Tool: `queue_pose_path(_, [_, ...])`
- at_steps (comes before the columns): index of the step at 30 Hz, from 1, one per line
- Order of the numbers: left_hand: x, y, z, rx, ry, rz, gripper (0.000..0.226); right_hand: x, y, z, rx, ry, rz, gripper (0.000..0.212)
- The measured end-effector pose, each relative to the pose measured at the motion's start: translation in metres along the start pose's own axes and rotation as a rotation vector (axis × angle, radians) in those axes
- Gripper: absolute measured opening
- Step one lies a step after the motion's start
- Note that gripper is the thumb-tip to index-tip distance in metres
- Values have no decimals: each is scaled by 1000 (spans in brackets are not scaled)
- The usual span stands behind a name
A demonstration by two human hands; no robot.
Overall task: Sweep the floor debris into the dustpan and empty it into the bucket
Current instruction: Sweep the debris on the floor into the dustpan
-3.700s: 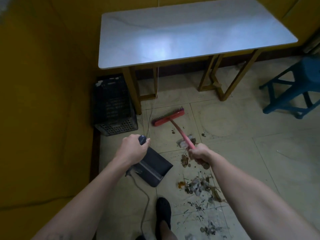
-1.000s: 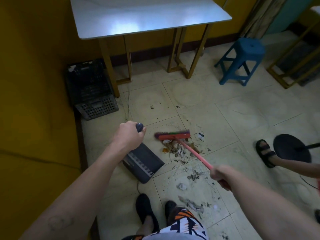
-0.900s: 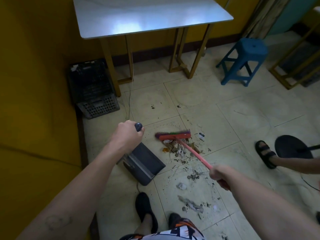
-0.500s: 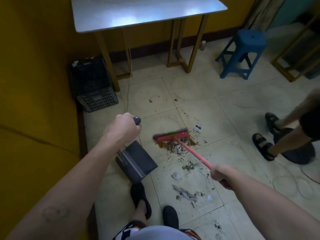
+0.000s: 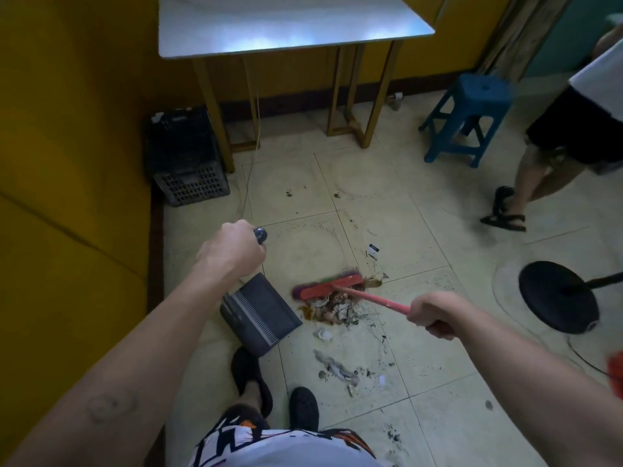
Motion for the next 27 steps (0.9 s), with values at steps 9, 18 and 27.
queue_pose_path(9, [2, -23, 30, -105, -10, 6, 19, -11, -12, 5, -176, 98, -61, 22])
queue_pose_path(18, [1, -83, 73, -281, -28, 97, 25, 30, -83, -6, -224, 122, -181, 33])
queue_pose_path(27, [-2, -142, 139, -434, -33, 139, 36, 125, -114, 31, -233, 164, -111, 39])
Point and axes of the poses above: each hand's wrist, its own z-axis away from the middle knuckle, its own x-axis out of the palm, y = z × x, the point moved 1 cm from there along -z, towards the middle knuckle, and after that the axes turned 12 degrees about y, right-handed, at the moved point
